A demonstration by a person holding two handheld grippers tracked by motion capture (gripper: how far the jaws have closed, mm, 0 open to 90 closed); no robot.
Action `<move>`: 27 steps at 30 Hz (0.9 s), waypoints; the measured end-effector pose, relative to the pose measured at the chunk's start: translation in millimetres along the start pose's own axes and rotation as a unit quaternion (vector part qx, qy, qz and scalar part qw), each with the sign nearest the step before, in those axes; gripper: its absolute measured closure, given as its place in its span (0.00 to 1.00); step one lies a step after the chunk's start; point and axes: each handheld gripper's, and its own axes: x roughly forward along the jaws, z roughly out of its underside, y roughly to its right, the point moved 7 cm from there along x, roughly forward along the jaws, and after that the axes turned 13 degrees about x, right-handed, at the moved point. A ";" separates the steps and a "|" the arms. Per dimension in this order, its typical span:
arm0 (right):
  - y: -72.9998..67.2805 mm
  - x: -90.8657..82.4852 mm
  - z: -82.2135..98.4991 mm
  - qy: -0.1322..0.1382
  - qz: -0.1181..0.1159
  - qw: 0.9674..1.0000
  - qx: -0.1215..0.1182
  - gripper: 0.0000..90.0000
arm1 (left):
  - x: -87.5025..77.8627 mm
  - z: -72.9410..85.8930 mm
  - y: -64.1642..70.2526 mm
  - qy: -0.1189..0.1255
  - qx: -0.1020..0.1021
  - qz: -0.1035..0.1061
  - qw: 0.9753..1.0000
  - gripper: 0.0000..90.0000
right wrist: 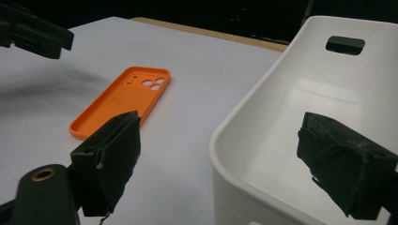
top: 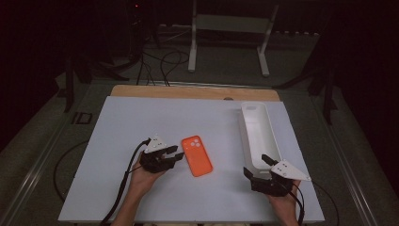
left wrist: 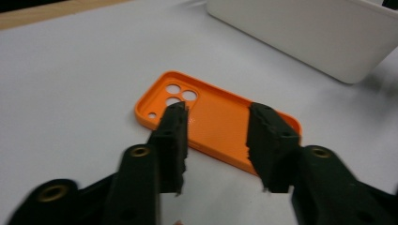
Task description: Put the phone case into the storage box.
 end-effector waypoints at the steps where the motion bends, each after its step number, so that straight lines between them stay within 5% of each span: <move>1: 0.0 0.3 0.2 -0.001 0.000 1.000 0.000 0.15 | 0.8 0.2 0.4 -0.002 0.000 0.001 1.000 0.77; 9: -0.4 1.1 0.8 -0.002 0.000 1.000 -0.003 0.15 | 17.7 -1.7 12.9 -0.012 0.009 0.014 1.000 0.99; 17: -0.2 0.9 1.2 -0.002 0.001 1.000 -0.002 0.15 | 38.9 -2.1 36.6 -0.040 0.041 0.037 0.998 1.00; 27: 0.8 0.3 1.2 -0.002 0.002 1.000 -0.003 0.15 | 52.7 11.5 52.4 -0.078 0.058 0.050 0.994 1.00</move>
